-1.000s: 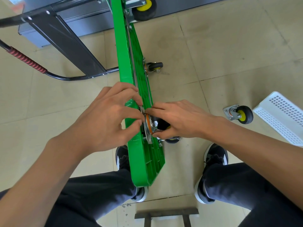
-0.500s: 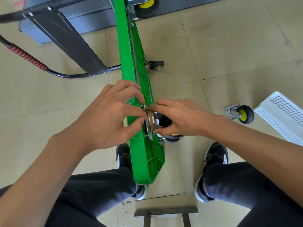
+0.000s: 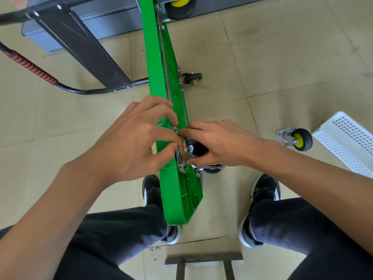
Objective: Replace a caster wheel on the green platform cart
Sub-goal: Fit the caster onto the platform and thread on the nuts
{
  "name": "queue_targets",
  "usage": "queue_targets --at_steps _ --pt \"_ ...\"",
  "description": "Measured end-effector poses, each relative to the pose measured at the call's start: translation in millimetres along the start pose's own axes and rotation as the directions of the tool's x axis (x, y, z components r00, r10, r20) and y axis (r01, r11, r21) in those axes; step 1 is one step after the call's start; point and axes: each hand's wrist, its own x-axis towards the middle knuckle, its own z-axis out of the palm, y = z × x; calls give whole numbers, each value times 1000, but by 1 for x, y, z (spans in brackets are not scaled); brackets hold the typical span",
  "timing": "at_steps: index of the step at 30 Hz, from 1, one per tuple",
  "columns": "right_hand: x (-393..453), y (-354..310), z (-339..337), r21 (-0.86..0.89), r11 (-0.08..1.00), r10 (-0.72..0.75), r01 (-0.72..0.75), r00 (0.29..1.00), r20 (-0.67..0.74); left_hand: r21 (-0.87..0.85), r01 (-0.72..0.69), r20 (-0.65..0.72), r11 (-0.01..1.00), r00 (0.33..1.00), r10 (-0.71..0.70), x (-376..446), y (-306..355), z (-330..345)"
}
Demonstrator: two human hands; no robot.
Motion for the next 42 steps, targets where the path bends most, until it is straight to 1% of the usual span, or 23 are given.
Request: queue_targets --at_steps 4,17,21,25,34,42 --pt "1 -1 2 -16 1000 2 -2 1000 -8 -1 0 -3 1000 1000 0 0 0 0" --pt "2 -3 -1 -138 988 -79 72 996 -49 30 14 -36 999 999 -13 -2 3 -4" --pt "1 -5 0 -159 985 -81 70 995 -63 37 17 -42 999 999 -16 -2 3 -4" --pt "0 -5 2 -146 988 -68 57 995 -75 55 14 -42 998 999 -11 -2 4 -4" --pt "2 -4 5 -63 998 -24 21 998 -54 54 30 -34 998 999 -28 -1 6 -4" --pt "3 -9 0 -125 992 -38 33 998 -42 -10 61 -14 998 998 -61 -1 7 -7"
